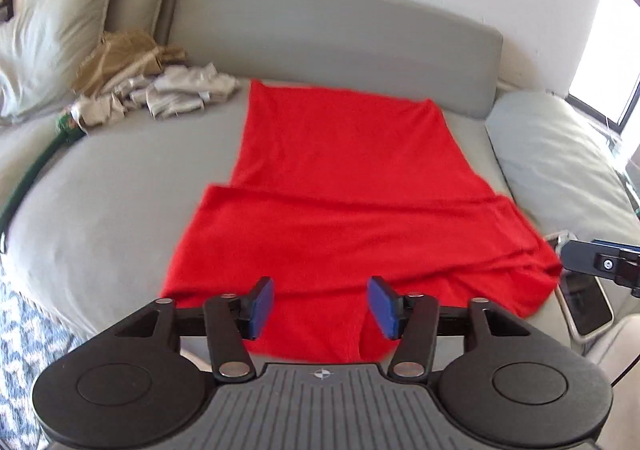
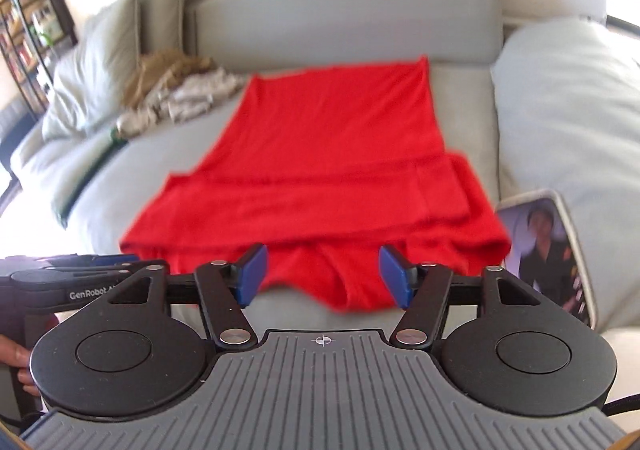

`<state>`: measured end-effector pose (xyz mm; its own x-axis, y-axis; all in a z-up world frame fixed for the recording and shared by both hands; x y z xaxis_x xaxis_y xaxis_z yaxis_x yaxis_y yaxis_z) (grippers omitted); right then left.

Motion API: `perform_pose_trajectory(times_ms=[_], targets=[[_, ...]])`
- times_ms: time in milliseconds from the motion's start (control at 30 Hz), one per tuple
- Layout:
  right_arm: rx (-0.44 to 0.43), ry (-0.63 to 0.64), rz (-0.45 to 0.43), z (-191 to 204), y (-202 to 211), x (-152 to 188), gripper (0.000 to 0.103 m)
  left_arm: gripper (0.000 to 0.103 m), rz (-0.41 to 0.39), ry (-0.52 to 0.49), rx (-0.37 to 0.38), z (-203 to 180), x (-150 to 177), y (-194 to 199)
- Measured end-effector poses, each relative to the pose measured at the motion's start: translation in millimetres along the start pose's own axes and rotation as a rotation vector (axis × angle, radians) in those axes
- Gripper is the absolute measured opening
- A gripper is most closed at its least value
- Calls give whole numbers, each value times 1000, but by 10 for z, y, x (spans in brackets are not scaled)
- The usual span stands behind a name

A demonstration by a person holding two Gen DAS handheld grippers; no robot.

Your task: Fold clothes

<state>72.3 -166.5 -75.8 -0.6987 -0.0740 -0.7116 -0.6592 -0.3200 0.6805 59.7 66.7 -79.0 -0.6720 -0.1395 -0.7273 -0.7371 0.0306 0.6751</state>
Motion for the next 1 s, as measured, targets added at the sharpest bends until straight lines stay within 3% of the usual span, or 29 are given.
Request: perform_pose_trajectory(times_ms=[133, 233, 367, 533, 633, 700, 767, 867, 1000], targets=[[5, 16, -113, -78, 229, -503, 79, 65, -131, 13, -13, 100, -515, 117], [21, 6, -176, -165, 343, -872, 87, 66, -149, 39, 14, 173, -809, 27], [29, 36, -208, -254, 309, -1321, 96, 66, -120, 50, 42, 299, -1174, -286], [-36, -62, -101, -499, -230, -1824, 98, 62, -13, 158, 68, 606, -1557, -1093], [-60, -171, -34, -803, -857, -2016, 86, 55, 20, 244, 54, 867, -1639, -1734], [-74, -255, 7, -1031, -1290, -2091, 64, 53, 22, 262, 28, 1000, -1657, -2094], [-81, -319, 1, -1226, -1676, -2095, 56, 53, 27, 276, 7, 1124, -1692, -2421], [-91, -414, -8, -1520, -2256, -2101, 55, 53, 39, 295, -16, 1293, -1763, -2879], [-90, -527, 24, -1845, -2994, -2123, 55, 53, 66, 310, 54, 1359, -1895, -3386]])
Point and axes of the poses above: each gripper's, at about its wrist camera, not at the fingertips, and y roughly against the way its jaws point, z to its left, x to its underside, the point moved 4 cm from there along -y, roughly the way its jaws point, and after that the axes turned 3 degrees about x, right-handed, at the moved point
